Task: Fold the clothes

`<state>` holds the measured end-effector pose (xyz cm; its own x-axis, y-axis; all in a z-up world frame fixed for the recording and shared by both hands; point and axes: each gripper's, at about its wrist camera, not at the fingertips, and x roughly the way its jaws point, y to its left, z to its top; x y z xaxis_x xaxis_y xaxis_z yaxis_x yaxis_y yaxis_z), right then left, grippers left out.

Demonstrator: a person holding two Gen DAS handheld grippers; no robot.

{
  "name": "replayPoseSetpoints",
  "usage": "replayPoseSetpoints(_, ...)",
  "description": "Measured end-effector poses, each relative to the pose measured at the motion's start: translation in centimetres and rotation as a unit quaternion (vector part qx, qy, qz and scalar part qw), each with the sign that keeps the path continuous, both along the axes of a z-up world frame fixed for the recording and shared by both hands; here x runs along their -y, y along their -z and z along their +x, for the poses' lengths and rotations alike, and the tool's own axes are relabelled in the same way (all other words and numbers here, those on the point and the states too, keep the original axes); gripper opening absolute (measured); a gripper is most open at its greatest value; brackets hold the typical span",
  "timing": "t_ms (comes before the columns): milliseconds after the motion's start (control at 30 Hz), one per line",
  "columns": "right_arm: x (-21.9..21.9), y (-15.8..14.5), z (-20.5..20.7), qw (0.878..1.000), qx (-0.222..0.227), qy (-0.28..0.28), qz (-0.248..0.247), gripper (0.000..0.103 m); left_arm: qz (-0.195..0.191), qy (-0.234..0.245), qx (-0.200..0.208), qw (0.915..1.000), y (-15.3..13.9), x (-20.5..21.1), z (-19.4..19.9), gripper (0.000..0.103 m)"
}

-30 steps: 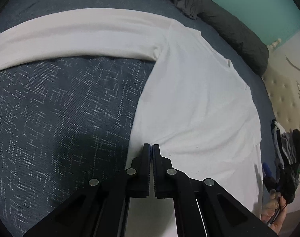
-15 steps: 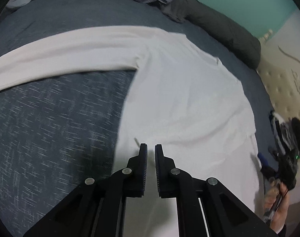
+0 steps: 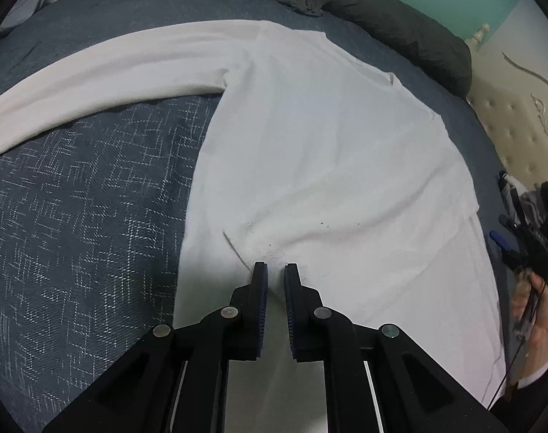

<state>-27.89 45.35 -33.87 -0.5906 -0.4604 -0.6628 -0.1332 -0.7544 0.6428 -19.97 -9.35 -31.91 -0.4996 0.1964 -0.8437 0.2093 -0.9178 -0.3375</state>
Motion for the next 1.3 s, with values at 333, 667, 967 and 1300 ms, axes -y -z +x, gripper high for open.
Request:
replayPoseSetpoints(333, 2.7, 1.9, -2.3, 0.996, 0.007, -0.059, 0.061, 0.003, 0.001, 0.0, 0.004, 1.0, 0.8, 0.1, -0.3, 0.014)
replayPoseSetpoints(667, -0.5, 0.7, -0.8, 0.999, -0.026, -0.005, 0.048, 0.001, 0.001, -0.004, 0.007, 1.0, 0.9, 0.1, -0.6, 0.014)
replayPoseSetpoints(967, -0.7, 2.2, -1.1, 0.999, 0.011, -0.002, 0.032, 0.005, 0.0, -0.004, 0.011, 0.9999, 0.8, 0.6, -0.1, 0.015)
replayPoseSetpoints(1300, 1.8, 0.5, -2.8, 0.995, -0.019, -0.051, 0.089, 0.025, -0.005, -0.002, 0.013, 0.9999, 0.7, 0.8, -0.2, 0.015)
